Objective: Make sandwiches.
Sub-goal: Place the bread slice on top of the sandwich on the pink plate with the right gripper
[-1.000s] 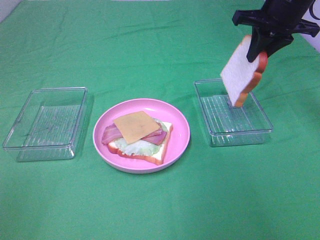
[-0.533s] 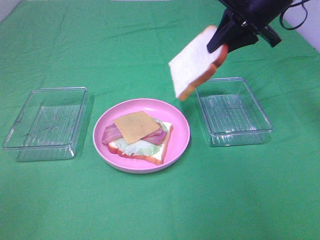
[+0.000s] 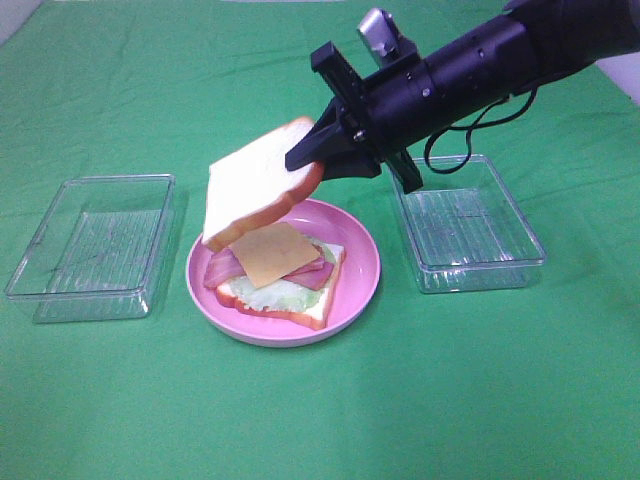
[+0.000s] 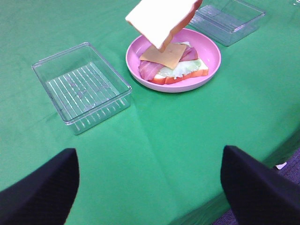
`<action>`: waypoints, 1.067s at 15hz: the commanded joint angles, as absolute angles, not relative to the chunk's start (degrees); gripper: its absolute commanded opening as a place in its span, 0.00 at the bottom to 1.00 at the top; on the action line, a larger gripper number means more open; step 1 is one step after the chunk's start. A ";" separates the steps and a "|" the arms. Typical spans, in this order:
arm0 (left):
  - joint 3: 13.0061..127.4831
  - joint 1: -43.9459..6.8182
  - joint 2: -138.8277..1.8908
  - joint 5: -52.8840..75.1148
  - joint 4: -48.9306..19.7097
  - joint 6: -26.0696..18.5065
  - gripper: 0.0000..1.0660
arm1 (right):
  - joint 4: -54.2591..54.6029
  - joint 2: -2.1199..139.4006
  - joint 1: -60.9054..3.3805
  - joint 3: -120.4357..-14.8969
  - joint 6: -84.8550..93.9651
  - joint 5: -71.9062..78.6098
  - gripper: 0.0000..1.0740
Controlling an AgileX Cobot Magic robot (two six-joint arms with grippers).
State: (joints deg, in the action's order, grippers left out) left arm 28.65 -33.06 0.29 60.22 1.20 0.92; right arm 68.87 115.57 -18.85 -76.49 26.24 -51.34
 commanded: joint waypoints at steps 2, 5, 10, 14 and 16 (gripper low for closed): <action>28.59 -33.23 1.55 59.82 0.97 1.03 0.74 | 73.28 119.29 -19.14 -74.37 27.33 -49.22 0.00; 28.59 -33.23 1.55 59.82 0.97 1.03 0.74 | 74.14 120.95 -19.14 -74.37 27.27 -49.16 0.00; 28.59 -33.23 1.55 59.82 0.97 1.03 0.74 | 72.82 120.95 -19.14 -74.31 26.36 -48.70 0.14; 28.59 -33.23 1.55 59.82 0.97 1.03 0.74 | 69.84 120.95 -19.14 -74.31 26.01 -49.56 0.49; 28.59 -33.23 1.55 59.82 0.97 1.03 0.74 | 68.30 120.95 -19.14 -74.31 25.90 -50.13 0.58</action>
State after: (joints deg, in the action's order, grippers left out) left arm 28.65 -33.06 0.29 60.22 1.20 0.92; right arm 68.70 120.84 -19.14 -74.60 26.01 -49.05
